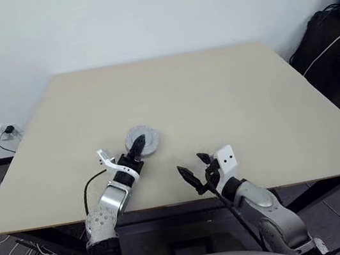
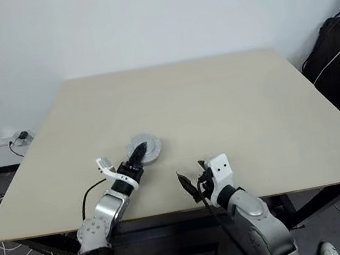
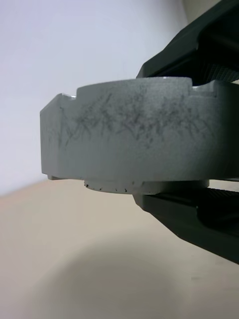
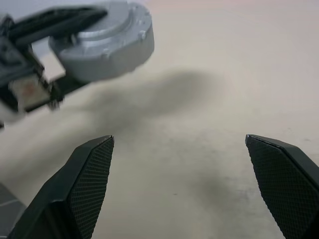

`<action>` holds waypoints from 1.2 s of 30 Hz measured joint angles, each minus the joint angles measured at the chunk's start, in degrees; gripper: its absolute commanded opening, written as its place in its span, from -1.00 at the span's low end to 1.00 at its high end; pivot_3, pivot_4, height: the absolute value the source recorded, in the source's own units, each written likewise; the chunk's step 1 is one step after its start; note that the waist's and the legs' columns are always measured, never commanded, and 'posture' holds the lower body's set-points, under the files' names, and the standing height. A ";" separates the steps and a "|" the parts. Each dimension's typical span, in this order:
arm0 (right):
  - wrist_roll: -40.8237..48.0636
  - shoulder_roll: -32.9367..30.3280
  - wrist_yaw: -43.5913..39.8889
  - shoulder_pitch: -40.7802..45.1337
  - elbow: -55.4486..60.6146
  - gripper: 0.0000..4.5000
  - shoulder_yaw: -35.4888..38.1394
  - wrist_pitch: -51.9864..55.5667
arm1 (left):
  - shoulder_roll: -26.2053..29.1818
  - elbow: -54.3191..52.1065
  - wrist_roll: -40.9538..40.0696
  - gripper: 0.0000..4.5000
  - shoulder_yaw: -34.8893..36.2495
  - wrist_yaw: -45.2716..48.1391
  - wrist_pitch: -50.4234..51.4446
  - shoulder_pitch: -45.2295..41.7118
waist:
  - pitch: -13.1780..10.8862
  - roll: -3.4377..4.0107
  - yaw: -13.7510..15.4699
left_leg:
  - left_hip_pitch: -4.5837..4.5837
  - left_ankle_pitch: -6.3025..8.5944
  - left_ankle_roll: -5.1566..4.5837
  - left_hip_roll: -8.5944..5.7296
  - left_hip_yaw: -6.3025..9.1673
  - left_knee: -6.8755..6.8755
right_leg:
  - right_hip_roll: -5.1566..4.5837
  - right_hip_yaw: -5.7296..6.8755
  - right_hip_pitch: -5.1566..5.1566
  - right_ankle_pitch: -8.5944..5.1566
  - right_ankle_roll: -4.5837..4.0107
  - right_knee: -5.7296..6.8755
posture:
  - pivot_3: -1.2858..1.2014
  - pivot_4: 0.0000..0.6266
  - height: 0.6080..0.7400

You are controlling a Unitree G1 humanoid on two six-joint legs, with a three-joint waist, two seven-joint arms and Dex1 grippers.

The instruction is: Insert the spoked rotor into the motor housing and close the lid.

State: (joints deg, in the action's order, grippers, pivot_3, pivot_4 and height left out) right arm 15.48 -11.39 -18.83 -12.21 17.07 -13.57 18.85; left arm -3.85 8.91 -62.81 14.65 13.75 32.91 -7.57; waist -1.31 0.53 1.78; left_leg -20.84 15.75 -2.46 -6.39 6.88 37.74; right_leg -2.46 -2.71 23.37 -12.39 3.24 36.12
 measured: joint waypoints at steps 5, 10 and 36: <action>-1.38 0.62 0.00 0.02 -1.08 1.00 0.06 -1.16 | -1.04 7.31 4.00 -0.05 1.68 -1.12 -3.88 -6.45 | 0.00 -0.13 0.10 | 0.00 0.00 0.00 -0.01 0.00 0.06 | 0.03 -0.01 -0.02 0.03 0.00 0.02 | 0.03 -1.00 1.00; -2.02 0.96 0.37 0.03 -1.37 1.00 0.45 -1.25 | -2.78 15.76 7.45 -0.05 4.40 -2.91 -7.01 -11.75 | -0.02 -0.23 0.19 | 0.00 0.00 0.00 0.00 0.00 0.08 | 0.04 -0.02 0.00 0.04 0.01 0.04 | 0.03 -1.00 1.00; -3.17 1.29 0.75 0.43 -2.57 1.00 1.79 2.04 | -0.45 51.26 20.10 0.81 13.32 -0.24 -17.20 -31.05 | 0.11 -0.58 -0.17 | 0.18 0.02 -0.04 -0.04 -0.03 0.25 | 0.01 -0.06 -0.02 0.02 -0.02 0.56 | 0.03 -1.00 1.00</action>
State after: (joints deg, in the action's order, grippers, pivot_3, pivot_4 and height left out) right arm 12.31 -10.10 -18.08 -11.78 14.50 -11.78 20.88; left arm -4.30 60.17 -42.71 27.97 13.51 15.71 -38.61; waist -1.19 -0.04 1.62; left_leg -20.66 15.77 -2.50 -6.43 6.85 37.99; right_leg -2.45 -2.77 23.35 -12.37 3.22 36.69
